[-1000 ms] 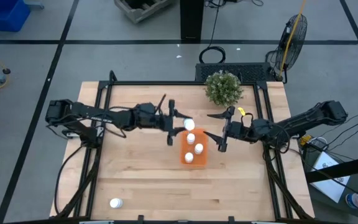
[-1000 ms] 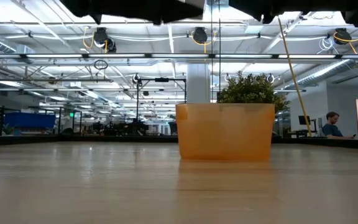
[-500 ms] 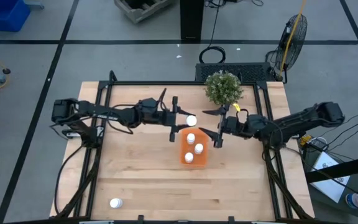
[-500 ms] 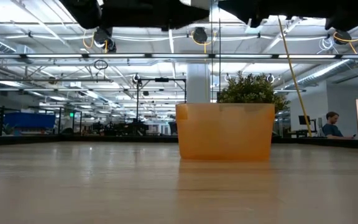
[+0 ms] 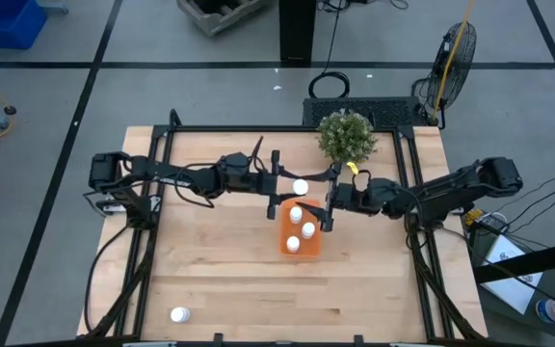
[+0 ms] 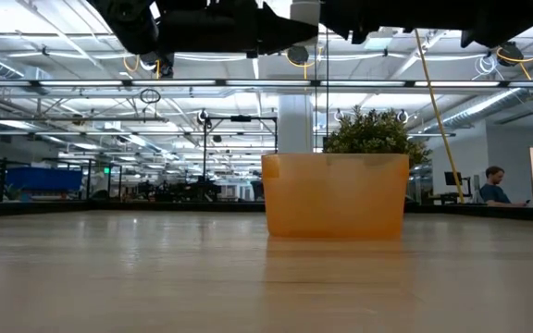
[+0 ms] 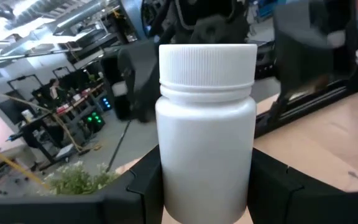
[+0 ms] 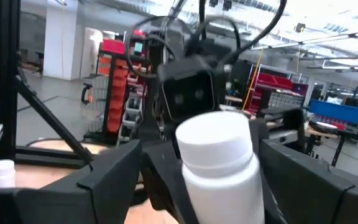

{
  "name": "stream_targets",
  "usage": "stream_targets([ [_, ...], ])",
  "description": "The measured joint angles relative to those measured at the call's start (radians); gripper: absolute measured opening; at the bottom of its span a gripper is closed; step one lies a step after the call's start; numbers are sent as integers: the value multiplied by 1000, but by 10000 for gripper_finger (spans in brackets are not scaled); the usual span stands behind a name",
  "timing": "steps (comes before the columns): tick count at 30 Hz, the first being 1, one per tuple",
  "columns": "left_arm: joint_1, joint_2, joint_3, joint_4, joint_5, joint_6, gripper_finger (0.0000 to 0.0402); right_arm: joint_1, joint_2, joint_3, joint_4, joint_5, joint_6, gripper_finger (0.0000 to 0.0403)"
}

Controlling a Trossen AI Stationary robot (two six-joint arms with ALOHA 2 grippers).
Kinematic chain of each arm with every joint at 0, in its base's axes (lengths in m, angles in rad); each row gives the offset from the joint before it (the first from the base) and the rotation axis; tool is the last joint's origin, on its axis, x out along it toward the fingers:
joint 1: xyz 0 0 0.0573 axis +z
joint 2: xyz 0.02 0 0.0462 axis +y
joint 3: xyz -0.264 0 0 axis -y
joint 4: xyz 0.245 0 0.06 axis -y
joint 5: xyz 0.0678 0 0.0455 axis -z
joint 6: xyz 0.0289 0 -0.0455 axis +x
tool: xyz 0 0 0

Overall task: Pick and place pill bottles into a basket
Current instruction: Put the white pill bottle into the orange container

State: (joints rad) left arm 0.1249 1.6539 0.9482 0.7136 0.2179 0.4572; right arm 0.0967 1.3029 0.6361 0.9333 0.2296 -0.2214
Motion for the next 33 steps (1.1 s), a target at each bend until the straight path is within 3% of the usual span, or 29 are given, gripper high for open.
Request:
stream_targets([
  [10, 1, 0, 0, -6, 3, -9, 172, -5, 22, 10, 14, 1, 0, 300],
  [13, 1, 0, 0, -6, 22, -15, 172, -5, 22, 10, 19, 1, -22, 248],
  [16, 0, 0, 0, -6, 28, -24, 171, -6, 21, 10, 21, 2, -78, 147],
  [29, -5, -14, -1, -16, -15, -70, 171, -29, -22, 11, -43, -44, -125, 144],
  [31, -5, -23, 0, -21, -47, -85, 197, -29, -52, 11, -85, -30, -128, 144],
  [33, -3, -34, 0, -2, -92, -104, 257, -31, -85, 10, -103, -17, -134, 144],
])
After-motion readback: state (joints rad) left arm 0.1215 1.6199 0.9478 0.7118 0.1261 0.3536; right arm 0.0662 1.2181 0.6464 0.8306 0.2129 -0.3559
